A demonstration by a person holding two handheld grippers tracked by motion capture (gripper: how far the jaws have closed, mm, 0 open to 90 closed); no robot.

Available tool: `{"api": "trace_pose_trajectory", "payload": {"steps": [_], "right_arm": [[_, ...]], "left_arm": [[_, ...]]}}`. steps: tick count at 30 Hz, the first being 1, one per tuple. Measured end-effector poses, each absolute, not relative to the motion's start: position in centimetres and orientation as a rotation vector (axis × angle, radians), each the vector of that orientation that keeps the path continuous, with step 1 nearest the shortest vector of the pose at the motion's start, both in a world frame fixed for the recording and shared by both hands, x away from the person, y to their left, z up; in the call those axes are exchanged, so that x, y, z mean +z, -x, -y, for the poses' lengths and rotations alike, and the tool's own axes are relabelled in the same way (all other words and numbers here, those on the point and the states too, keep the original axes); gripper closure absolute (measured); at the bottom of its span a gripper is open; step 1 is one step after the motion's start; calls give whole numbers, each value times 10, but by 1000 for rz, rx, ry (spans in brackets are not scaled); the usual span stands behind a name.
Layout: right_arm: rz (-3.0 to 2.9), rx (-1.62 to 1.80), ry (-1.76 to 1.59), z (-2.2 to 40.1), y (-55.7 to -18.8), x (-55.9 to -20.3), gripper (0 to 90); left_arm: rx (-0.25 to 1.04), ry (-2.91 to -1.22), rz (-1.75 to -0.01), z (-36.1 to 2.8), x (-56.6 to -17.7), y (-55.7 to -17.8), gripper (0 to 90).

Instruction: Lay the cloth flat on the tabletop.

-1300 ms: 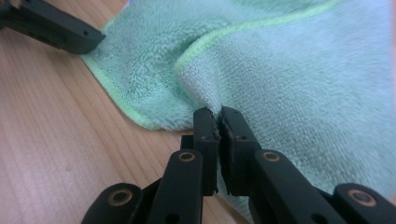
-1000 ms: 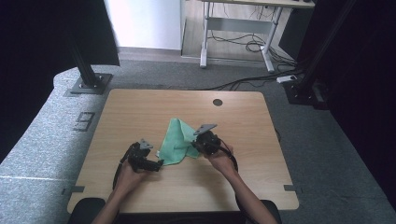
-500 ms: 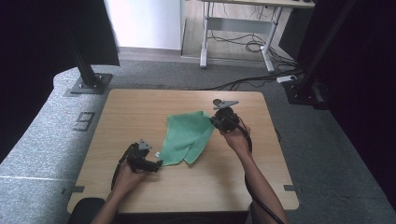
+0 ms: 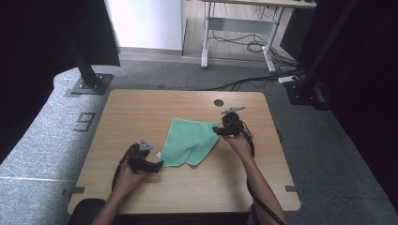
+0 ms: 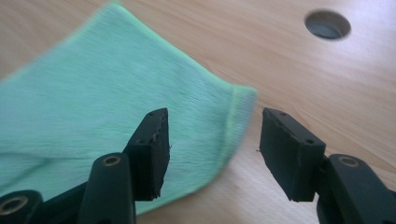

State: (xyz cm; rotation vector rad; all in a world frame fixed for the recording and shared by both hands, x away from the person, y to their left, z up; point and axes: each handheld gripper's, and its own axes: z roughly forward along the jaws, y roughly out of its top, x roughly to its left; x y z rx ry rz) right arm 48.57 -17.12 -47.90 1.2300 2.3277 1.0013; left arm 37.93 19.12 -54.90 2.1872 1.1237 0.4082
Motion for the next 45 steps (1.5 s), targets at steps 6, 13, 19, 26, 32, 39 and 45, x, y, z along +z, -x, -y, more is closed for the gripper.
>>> {"api": "trace_pose_trajectory", "payload": {"steps": [6, 13, 19, 26, 32, 39, 45], "right_arm": [[-2443, 1052, -1120, 150, -450, -478, 513], [-2586, 1077, -1030, 116, -413, -504, 611], [-2656, 975, -908, 91, -392, -524, 737], [-2641, 936, -917, 101, -384, -532, 823], [-2605, 919, -979, 130, -379, -532, 814], [-2563, 892, -1042, 162, -376, -532, 797], [-2554, 889, -1077, 177, -373, -532, 784]], "left_arm": [[408, -2188, -1124, -191, -549, -379, 0], [407, -2189, -1125, -191, -549, -379, 0], [407, -2190, -1124, -191, -549, -379, 0], [407, -2187, -1128, -191, -549, -379, 0], [408, -2186, -1131, -191, -549, -379, 0], [408, -2185, -1132, -191, -549, -379, 0], [410, -2184, -1137, -191, -549, -376, 0]]}}
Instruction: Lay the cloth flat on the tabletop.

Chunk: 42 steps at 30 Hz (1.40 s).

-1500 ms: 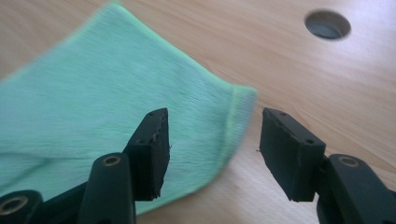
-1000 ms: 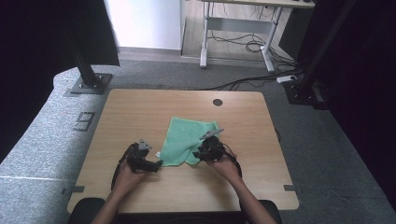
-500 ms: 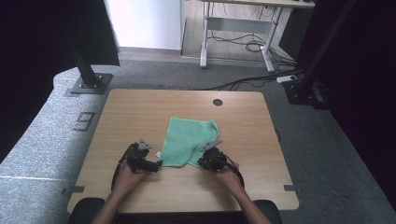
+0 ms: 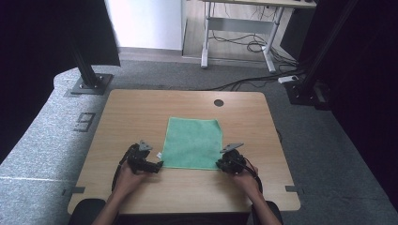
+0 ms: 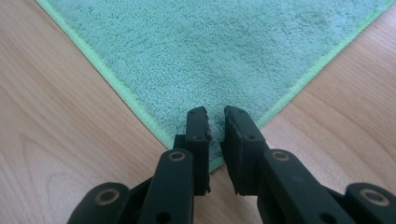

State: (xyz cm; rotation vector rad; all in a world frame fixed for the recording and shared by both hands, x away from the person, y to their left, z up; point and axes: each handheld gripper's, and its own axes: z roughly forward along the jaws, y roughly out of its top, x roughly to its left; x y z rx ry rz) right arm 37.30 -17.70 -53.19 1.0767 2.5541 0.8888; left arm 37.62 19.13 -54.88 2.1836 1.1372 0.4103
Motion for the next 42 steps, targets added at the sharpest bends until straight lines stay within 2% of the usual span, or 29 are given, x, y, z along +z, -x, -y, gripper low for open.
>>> {"api": "trace_pose_trajectory", "payload": {"steps": [5, 9, 11, 12, 15, 19, 20, 24, 30, 36, 42], "right_arm": [[-2558, 907, -1080, 181, -367, -532, 761], [-2592, 909, -1063, 182, -360, -530, 672], [-2577, 915, -1059, 183, -361, -527, 643], [-2564, 931, -1068, 185, -364, -525, 640], [-2518, 970, -1110, 188, -381, -519, 676], [-2470, 978, -1130, 187, -405, -513, 701], [-2432, 966, -1145, 184, -426, -510, 685], [-2368, 943, -1169, 178, -463, -505, 584], [-2321, 922, -1223, 168, -508, -510, 515], [-2299, 824, -1262, 168, -536, -524, 494], [-2277, 827, -1321, 181, -547, -536, 472]], "left_arm": [[408, -2189, -1132, -190, -549, -366, 0], [387, -2233, -1108, -187, -546, -355, 0], [407, -2219, -1120, -187, -544, -355, 0], [416, -2158, -1128, -189, -538, -359, 0], [390, -2091, -1138, -190, -535, -370, 0], [423, -2142, -1149, -186, -542, -376, 0], [445, -2188, -1149, -182, -548, -376, 0], [454, -2191, -1139, -181, -548, -374, 1], [425, -2176, -1142, -184, -549, -375, 6], [421, -2176, -1143, -184, -549, -375, 7], [420, -2177, -1142, -184, -549, -375, 6]]}}
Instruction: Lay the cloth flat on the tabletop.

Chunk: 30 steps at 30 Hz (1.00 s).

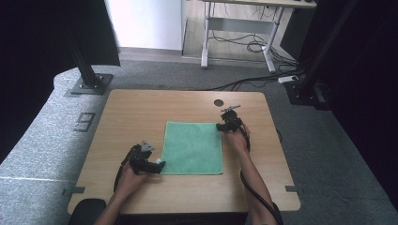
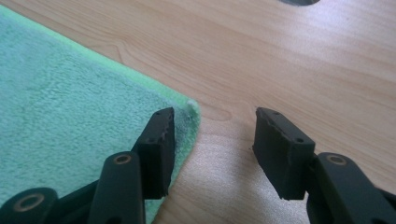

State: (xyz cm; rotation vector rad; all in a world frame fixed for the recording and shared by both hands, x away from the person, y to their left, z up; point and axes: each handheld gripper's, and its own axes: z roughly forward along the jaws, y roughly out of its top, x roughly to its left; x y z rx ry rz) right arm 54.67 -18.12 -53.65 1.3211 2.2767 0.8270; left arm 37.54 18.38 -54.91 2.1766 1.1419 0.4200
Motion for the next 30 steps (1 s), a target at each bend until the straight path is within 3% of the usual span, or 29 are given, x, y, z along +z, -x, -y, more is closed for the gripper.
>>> {"api": "trace_pose_trajectory", "payload": {"steps": [9, 16, 24, 30], "right_arm": [[-2240, 883, -1386, 191, -553, -540, 434], [-2251, 936, -1343, 191, -538, -531, 377], [-2350, 958, -1258, 188, -467, -521, 335], [-2429, 878, -1177, 183, -411, -536, 328]], "left_arm": [[419, -2177, -1142, -184, -549, -375, 6], [419, -2177, -1143, -184, -549, -375, 6], [418, -2178, -1143, -184, -549, -375, 6], [428, -2177, -1145, -183, -549, -375, 6]]}}
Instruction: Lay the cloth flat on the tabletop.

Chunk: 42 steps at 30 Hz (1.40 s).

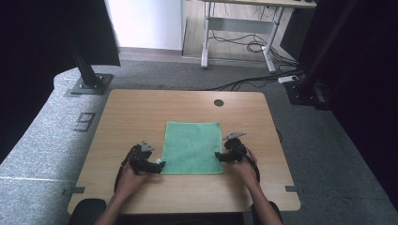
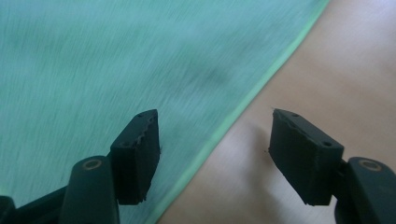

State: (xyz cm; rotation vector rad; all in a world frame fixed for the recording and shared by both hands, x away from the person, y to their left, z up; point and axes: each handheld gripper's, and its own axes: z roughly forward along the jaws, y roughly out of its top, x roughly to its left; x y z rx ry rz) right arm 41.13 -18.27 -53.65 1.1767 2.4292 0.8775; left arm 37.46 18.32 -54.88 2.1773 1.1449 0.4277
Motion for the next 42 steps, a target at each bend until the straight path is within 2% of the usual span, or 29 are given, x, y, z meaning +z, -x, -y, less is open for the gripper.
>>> {"api": "trace_pose_trajectory", "payload": {"steps": [5, 16, 21, 34, 39, 42], "right_arm": [[-2398, 874, -1165, 186, -395, -539, 332], [-2367, 939, -1210, 196, -395, -544, 302], [-2355, 972, -1204, 199, -389, -538, 298], [-2308, 971, -1228, 226, -354, -533, 277], [-2298, 942, -1273, 239, -353, -545, 230], [-2292, 951, -1264, 241, -355, -550, 160]], "left_arm": [[427, -2183, -1135, -181, -549, -372, 6], [423, -2189, -1123, -178, -549, -369, 6], [502, -2201, -1096, -178, -545, -365, 0], [471, -2147, -1179, -213, -537, -361, 0], [467, -2167, -1209, -221, -541, -362, 0], [479, -2199, -1196, -220, -545, -363, 0]]}}
